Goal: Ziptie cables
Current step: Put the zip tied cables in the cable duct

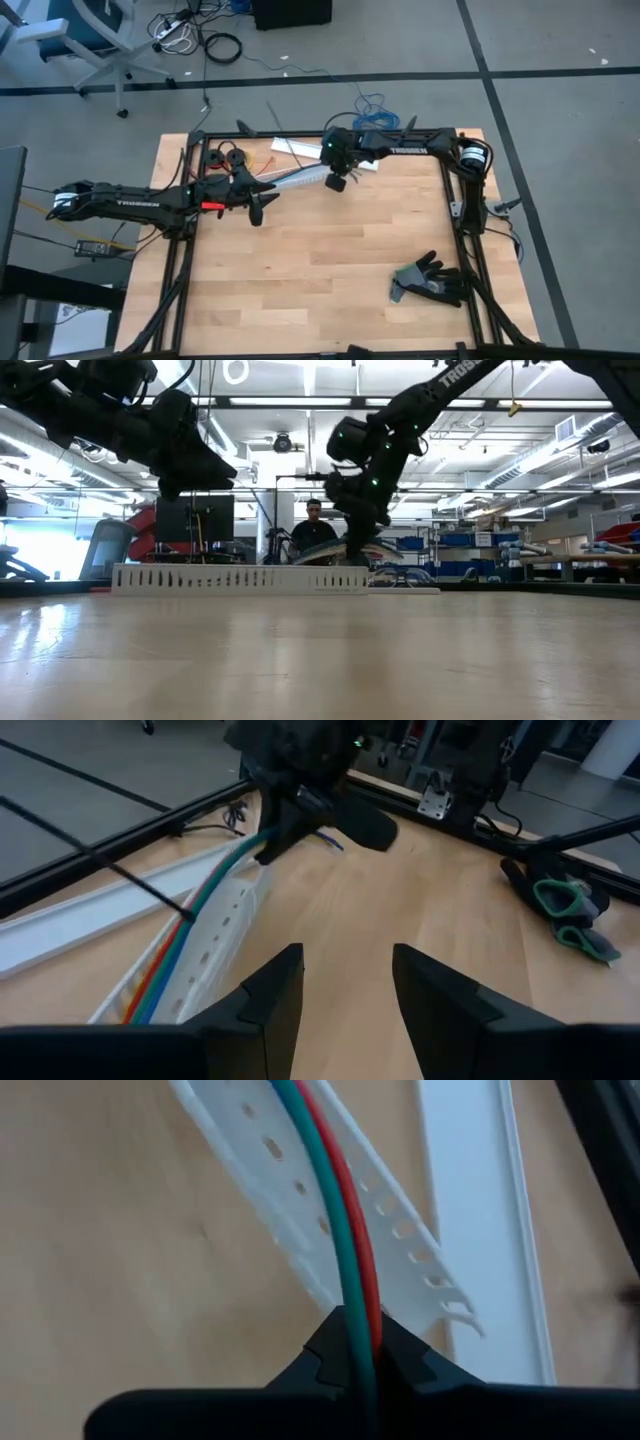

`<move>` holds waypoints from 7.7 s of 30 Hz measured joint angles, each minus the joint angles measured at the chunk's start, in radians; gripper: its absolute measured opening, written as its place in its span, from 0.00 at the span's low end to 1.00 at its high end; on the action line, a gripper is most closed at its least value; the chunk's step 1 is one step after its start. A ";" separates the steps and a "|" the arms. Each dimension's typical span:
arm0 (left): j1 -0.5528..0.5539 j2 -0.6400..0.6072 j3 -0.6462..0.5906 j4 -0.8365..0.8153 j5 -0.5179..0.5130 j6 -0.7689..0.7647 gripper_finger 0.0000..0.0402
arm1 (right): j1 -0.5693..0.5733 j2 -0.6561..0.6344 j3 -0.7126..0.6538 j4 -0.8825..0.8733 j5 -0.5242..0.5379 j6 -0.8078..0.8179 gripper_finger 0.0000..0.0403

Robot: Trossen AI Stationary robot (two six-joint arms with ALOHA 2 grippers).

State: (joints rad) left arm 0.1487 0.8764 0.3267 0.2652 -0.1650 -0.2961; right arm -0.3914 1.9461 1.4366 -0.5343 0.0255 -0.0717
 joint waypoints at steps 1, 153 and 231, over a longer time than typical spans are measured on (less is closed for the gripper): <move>-0.001 0.000 0.000 0.000 0.000 0.000 0.41 | -0.011 0.000 -0.001 -0.017 0.000 -0.014 0.03; -0.006 0.492 0.234 0.036 -0.062 0.056 0.40 | -0.132 -0.387 -0.674 0.529 -0.108 -0.055 0.60; 0.054 0.491 0.410 -0.434 -0.225 0.243 0.40 | -0.058 -0.538 -0.556 0.196 -0.158 0.019 0.15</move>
State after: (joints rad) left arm 0.2024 1.3675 0.7367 -0.1689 -0.3897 -0.0535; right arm -0.4491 1.4080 0.8810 -0.3380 -0.1322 -0.0528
